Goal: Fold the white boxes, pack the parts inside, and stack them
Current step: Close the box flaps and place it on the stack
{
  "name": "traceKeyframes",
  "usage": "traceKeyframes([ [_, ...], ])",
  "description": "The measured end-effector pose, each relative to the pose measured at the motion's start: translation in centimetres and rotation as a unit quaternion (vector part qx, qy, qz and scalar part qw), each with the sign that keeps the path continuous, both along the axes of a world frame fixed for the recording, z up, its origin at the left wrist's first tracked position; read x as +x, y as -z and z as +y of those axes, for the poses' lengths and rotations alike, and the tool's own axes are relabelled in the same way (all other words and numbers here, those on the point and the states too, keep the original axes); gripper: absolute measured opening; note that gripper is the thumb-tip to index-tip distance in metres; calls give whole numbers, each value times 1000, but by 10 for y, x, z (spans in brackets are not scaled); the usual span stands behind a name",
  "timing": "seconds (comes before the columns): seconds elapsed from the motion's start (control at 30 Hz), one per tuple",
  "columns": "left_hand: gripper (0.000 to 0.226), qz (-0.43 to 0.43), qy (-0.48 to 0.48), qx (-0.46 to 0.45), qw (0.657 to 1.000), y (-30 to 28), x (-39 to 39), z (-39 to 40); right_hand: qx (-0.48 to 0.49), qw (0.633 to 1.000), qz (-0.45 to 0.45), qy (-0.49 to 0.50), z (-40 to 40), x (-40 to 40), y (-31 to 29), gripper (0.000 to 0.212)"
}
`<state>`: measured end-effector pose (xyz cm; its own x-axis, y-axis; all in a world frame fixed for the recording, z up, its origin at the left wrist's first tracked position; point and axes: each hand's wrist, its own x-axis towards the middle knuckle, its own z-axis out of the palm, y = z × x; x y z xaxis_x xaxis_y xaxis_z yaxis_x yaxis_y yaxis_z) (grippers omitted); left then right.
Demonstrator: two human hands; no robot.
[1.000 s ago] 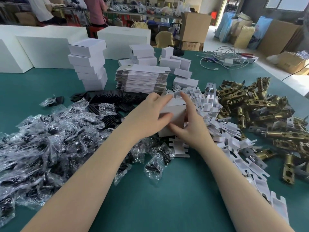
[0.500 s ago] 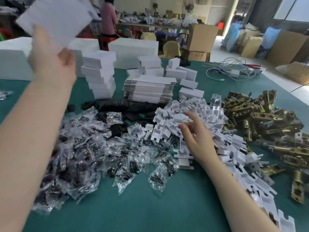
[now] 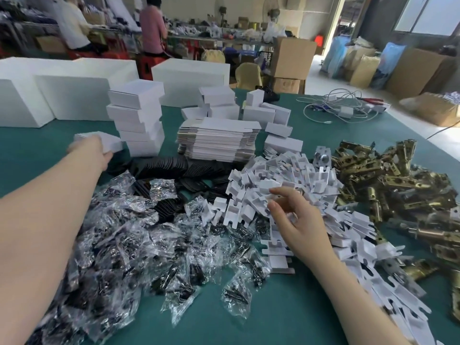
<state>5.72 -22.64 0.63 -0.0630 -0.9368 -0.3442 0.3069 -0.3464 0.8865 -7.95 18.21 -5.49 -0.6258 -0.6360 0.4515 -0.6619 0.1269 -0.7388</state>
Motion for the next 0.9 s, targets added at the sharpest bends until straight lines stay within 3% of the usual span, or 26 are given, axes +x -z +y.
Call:
traceKeyframes([
  [0.03,53,13,-6,18,1000,3,-3,-2,6,1000,6,4,0,0,0,29],
  [0.1,48,-49,4,43,998,7,-2,-1,18,1000,19,7,-1,0,0,24],
  [0.2,30,-106,59,79,989,7,-4,-4,26,999,31,5,0,2,-1,22],
  [0.27,6,-120,80,106,984,4,-3,3,27,999,34,5,0,3,-1,23],
  [0.3,8,-126,86,106,983,4,-3,4,24,999,31,5,0,3,-1,24],
  [0.37,34,-143,86,78,983,1,-5,5,22,999,26,6,0,4,-1,25],
  [0.43,45,-132,44,16,990,-13,-11,13,24,999,33,12,0,4,-1,24],
  [0.53,49,-108,-111,-173,973,-46,-23,31,37,998,46,17,0,7,-2,23],
  [0.6,52,-120,-217,-322,914,-71,-32,53,49,997,56,17,-1,9,-3,23],
  [0.7,47,-126,-268,-557,776,-92,-62,97,50,997,60,16,-2,9,-2,23],
  [0.73,46,-133,-234,-619,738,-92,-76,112,50,997,61,19,-2,7,-2,25],
  [0.8,44,-231,-60,-703,670,-84,-102,134,53,996,62,24,-3,6,-2,28],
  [0.9,53,-460,251,-663,535,-58,-126,139,65,995,75,21,-3,6,-2,26],
])
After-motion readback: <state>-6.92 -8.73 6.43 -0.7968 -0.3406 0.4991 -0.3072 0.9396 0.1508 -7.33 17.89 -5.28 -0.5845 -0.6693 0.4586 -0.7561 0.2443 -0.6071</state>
